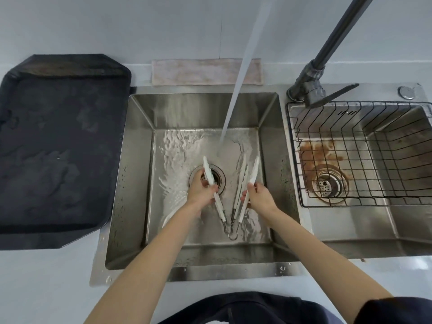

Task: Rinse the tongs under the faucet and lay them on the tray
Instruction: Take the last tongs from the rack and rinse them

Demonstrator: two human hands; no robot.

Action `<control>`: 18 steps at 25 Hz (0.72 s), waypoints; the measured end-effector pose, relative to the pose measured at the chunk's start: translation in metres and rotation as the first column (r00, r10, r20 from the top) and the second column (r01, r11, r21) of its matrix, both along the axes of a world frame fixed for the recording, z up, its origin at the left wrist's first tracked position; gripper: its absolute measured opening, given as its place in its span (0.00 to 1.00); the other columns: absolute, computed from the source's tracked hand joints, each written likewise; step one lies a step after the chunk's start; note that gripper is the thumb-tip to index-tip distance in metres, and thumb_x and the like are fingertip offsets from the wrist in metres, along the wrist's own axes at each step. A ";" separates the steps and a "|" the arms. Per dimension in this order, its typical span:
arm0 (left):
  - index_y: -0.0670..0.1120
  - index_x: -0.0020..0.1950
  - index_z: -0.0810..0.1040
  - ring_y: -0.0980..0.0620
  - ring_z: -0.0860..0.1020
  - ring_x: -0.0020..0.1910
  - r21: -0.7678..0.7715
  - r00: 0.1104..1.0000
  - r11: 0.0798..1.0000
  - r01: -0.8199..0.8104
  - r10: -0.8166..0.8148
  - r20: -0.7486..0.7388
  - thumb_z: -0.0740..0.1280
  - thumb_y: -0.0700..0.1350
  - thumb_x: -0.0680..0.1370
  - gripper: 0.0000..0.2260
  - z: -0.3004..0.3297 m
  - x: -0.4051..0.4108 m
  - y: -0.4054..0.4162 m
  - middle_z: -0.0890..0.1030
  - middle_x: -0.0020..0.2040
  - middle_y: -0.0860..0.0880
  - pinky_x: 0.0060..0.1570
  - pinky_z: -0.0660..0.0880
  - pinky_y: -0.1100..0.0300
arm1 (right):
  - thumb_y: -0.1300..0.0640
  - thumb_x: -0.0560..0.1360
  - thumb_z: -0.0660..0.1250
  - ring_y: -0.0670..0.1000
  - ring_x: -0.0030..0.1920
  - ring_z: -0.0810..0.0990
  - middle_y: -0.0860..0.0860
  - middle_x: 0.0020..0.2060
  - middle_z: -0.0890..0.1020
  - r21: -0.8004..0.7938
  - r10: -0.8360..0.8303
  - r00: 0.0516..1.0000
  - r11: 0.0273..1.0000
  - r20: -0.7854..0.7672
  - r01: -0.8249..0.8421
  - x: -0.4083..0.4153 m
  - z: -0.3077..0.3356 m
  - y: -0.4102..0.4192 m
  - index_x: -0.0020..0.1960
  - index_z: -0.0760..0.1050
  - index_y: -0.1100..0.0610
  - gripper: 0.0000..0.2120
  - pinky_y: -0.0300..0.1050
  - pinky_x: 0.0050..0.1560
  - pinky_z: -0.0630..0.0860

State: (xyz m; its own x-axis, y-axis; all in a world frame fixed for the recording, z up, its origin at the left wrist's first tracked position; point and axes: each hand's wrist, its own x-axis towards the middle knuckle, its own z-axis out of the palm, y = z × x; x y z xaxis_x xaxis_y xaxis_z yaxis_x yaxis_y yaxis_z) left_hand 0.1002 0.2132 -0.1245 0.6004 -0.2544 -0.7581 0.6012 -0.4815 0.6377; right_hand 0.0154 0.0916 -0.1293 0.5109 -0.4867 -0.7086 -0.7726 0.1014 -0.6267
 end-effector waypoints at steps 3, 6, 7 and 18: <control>0.53 0.72 0.62 0.42 0.77 0.59 0.058 1.000 0.998 0.002 -0.001 -0.023 0.64 0.34 0.75 0.29 -0.015 -0.011 0.008 0.77 0.61 0.43 0.60 0.75 0.44 | 0.55 0.82 0.49 0.59 0.53 0.79 0.58 0.48 0.81 -0.031 0.119 0.987 0.992 -0.107 -0.123 -0.008 -0.012 0.003 0.62 0.69 0.66 0.18 0.47 0.52 0.74; 0.54 0.73 0.61 0.43 0.77 0.59 0.107 1.000 0.994 0.007 -0.007 -0.004 0.63 0.36 0.76 0.28 -0.025 -0.018 0.009 0.78 0.61 0.43 0.61 0.74 0.45 | 0.56 0.82 0.48 0.55 0.50 0.80 0.60 0.56 0.80 -0.075 0.188 0.963 0.976 -0.195 -0.206 -0.009 -0.026 0.006 0.62 0.69 0.66 0.18 0.44 0.46 0.72; 0.54 0.73 0.61 0.43 0.77 0.59 0.131 1.000 0.991 0.016 -0.017 0.010 0.62 0.36 0.76 0.28 -0.026 -0.019 0.008 0.78 0.60 0.44 0.62 0.74 0.45 | 0.56 0.82 0.49 0.55 0.49 0.80 0.61 0.57 0.79 -0.078 0.194 0.955 0.973 -0.222 -0.216 -0.008 -0.031 0.007 0.62 0.69 0.66 0.18 0.44 0.44 0.73; 0.52 0.74 0.61 0.42 0.78 0.57 0.137 0.995 0.987 -0.083 0.091 -0.050 0.62 0.33 0.74 0.31 -0.050 -0.016 0.001 0.79 0.58 0.43 0.59 0.75 0.44 | 0.58 0.81 0.50 0.63 0.61 0.74 0.65 0.61 0.75 -0.166 0.237 0.904 0.936 -0.355 -0.311 0.002 -0.060 0.006 0.64 0.67 0.69 0.17 0.48 0.55 0.70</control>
State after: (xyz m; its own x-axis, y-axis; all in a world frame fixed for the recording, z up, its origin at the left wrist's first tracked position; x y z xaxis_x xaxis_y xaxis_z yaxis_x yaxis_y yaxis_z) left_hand 0.0845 0.2137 -0.1746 0.5717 -0.0963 -0.8148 0.6773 -0.5051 0.5350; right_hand 0.0171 0.0978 -0.1891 0.4055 -0.5187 -0.7527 -0.9138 -0.2514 -0.3191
